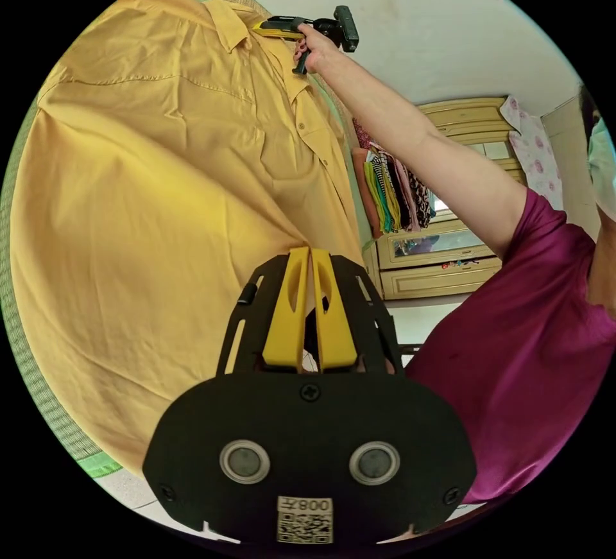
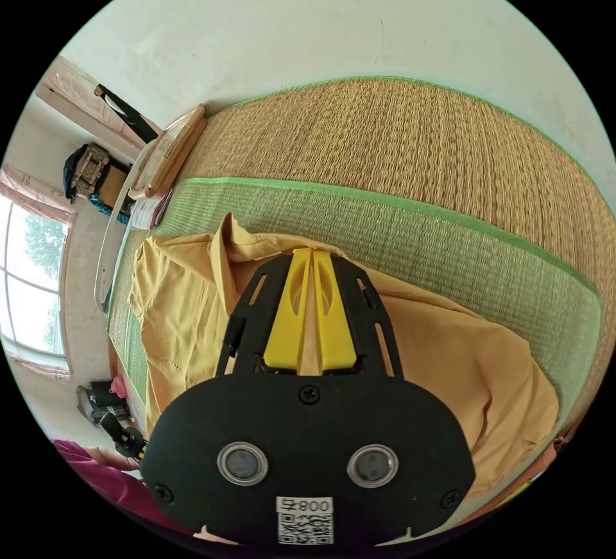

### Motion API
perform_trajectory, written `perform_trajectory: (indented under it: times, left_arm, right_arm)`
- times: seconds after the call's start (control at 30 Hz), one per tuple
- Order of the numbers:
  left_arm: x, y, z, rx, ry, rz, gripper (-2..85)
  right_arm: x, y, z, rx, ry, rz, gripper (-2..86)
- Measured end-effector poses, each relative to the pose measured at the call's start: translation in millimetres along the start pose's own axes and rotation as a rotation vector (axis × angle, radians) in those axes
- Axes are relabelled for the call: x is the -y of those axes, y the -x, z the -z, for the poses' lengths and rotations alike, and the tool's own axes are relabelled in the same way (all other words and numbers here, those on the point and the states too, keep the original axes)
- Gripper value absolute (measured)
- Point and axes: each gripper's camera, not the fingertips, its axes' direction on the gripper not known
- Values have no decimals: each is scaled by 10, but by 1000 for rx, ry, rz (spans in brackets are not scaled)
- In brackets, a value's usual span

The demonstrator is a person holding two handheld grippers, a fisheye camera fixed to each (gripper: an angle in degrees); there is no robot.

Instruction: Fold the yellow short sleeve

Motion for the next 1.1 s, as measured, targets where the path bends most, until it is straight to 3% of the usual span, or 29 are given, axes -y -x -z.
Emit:
perform_trajectory:
  times: [0.33, 0.53, 0.77, 0.87, 1.0, 1.1]
  left_arm:
    - [-93, -149, -8, 35, 7, -26, 29]
    - [-80, -109, -112, 32, 9, -1, 29]
    - [87, -183, 159, 53, -122, -70, 22]
    - [517, -163, 507, 137, -206, -138, 15]
    - [1440, -47, 779, 408, -270, -203, 6]
    - [2080, 175, 827, 450, -302, -169, 4]
  right_arm:
    - [-838, 715, 203, 144, -52, 274, 84]
    - [-626, 760, -68, 8, 5, 212, 32]
    - [-611, 668, 16, 75, -2, 164, 11]
    - [-769, 637, 128, 134, -29, 152, 11]
    - [-923, 569, 295, 235, -54, 110, 10]
    - [-1056, 584, 541, 265, -97, 130, 20]
